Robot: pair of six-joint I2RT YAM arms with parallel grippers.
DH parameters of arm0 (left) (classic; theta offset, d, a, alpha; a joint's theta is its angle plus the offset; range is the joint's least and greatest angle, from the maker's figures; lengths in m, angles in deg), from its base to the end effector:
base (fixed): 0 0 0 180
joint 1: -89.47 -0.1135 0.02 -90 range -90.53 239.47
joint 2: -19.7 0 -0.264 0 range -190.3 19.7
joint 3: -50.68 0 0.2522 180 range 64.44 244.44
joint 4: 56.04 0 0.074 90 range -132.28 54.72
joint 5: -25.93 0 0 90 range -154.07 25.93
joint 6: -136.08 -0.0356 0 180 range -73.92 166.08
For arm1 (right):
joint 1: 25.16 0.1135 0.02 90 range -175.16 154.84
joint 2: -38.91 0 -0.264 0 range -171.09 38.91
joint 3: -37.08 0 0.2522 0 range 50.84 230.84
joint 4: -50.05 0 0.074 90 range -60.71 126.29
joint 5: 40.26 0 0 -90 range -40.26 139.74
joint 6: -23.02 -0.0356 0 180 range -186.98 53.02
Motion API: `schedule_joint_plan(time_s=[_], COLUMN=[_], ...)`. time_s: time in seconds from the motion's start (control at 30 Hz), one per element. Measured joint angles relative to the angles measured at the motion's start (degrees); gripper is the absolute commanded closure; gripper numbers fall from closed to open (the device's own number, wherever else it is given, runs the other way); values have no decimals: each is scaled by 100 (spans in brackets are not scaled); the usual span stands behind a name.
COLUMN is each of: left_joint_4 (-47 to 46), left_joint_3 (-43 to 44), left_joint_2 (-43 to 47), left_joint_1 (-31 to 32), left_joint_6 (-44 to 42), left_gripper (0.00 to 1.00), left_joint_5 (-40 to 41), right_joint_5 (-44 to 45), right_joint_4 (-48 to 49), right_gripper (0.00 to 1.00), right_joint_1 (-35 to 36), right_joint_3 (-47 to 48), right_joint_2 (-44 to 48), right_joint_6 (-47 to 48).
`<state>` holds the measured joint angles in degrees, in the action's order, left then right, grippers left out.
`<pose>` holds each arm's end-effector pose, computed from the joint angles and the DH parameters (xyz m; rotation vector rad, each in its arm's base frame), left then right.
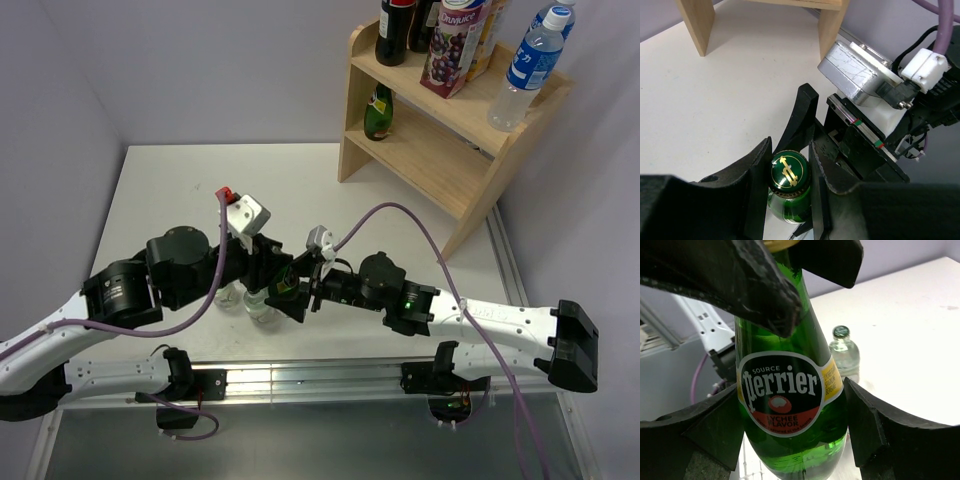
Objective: Place and organize the beverage onto the shelf
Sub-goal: Place the drink on the shelf.
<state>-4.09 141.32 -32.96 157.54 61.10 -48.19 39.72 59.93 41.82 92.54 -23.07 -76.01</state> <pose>0.0702 -0.1482 0.4525 0.6505 1.7584 -0.7717 0.0942 0.2375 0.3243 -0.9214 1.3515 1.1759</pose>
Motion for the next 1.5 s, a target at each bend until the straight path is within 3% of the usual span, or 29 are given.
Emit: schedule_joint_plan(time_s=[0.07, 0.13, 0.33, 0.5, 1.0, 1.2, 1.5], left_joint_4=[-76, -136, -199, -192, 208, 201, 190], left_joint_3=[28, 66, 332, 459, 852, 866, 863], left_joint_2=[-120, -223, -479, -557, -745, -820, -815], left_joint_1=[4, 11, 15, 15, 15, 4, -2], left_joint_6=[-39, -72, -181, -317, -494, -557, -667], left_gripper=[100, 100, 100, 100, 100, 100, 100], left_joint_5=[52, 98, 118, 83, 48, 76, 127], right_joint_5=[122, 238, 507, 638, 592, 492, 479], right_joint_4=[-149, -271, -363, -356, -46, -81, -59], right_gripper=[69, 72, 42, 35, 22, 10, 11], right_joint_1=[-2, -7, -15, -15, -15, -9, -9], right_joint_3=[0, -2, -24, -24, -50, -96, -197], right_joint_2=[85, 175, 404, 459, 337, 308, 289], right_joint_6=[48, 107, 166, 254, 240, 229, 236])
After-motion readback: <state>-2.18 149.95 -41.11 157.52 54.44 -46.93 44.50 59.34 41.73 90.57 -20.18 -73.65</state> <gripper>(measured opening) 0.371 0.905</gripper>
